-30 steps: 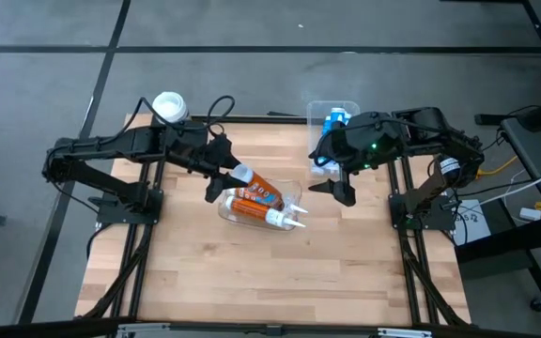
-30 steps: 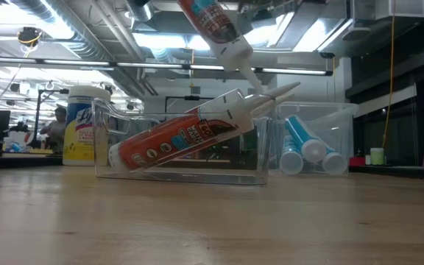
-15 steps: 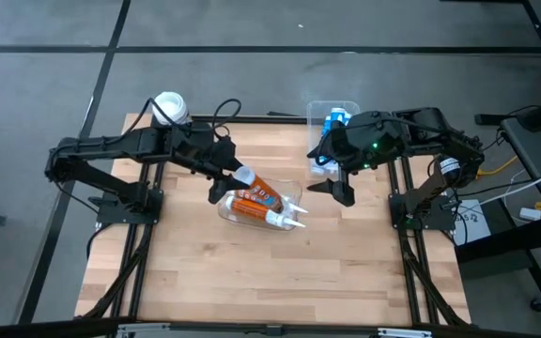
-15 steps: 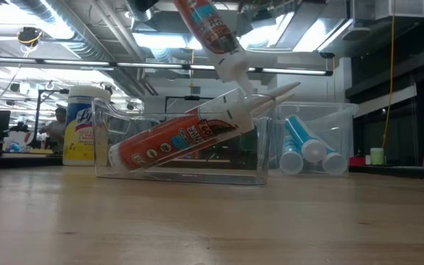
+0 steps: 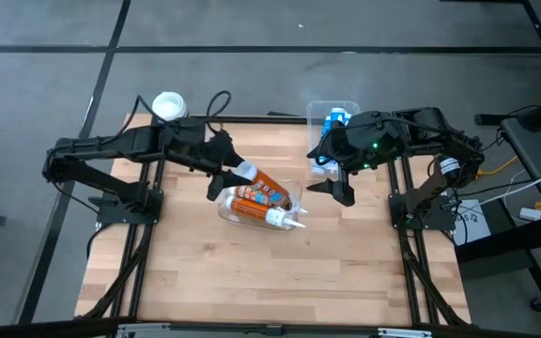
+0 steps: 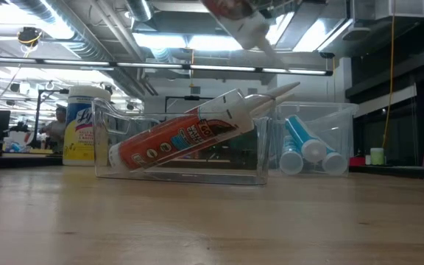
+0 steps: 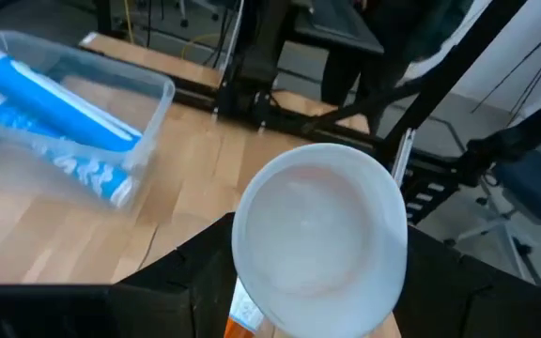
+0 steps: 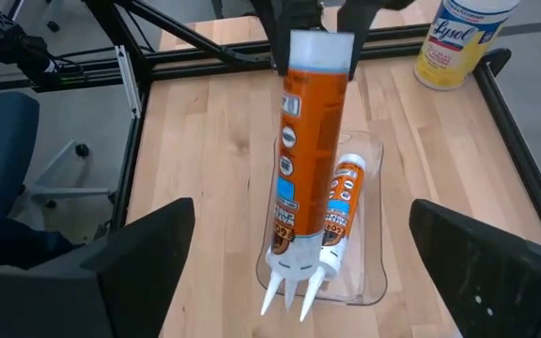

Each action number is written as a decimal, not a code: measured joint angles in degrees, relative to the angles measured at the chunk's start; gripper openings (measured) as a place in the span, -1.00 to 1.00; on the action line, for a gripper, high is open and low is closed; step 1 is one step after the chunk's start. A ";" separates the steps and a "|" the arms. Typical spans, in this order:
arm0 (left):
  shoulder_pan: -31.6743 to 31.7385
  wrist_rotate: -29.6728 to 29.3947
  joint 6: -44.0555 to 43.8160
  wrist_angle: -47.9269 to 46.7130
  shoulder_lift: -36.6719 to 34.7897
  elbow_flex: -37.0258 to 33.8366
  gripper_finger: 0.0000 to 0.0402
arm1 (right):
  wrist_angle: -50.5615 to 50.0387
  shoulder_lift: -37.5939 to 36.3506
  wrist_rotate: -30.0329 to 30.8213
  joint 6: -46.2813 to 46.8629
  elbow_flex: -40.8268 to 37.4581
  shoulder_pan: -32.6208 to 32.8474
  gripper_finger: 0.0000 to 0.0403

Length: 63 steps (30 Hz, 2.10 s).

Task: Pick & place silicon tubes, Sealant and Lysol wipes
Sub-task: Put the orange sealant into the left transparent bin

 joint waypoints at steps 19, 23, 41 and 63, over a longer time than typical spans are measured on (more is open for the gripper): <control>-0.11 1.60 -0.50 0.89 5.71 0.02 0.07 | -0.01 0.00 0.00 -0.04 0.00 0.00 0.95; -0.11 1.57 -0.28 0.46 6.40 0.03 0.07 | 0.01 0.00 -0.02 0.02 0.00 0.00 0.95; -0.11 -0.11 -0.90 -1.90 6.77 -3.43 0.07 | 0.04 0.01 -0.04 -0.06 0.00 0.00 0.95; -0.11 2.54 -0.45 -18.15 6.79 -3.48 0.07 | 0.08 0.02 -0.02 -0.53 0.00 0.00 0.95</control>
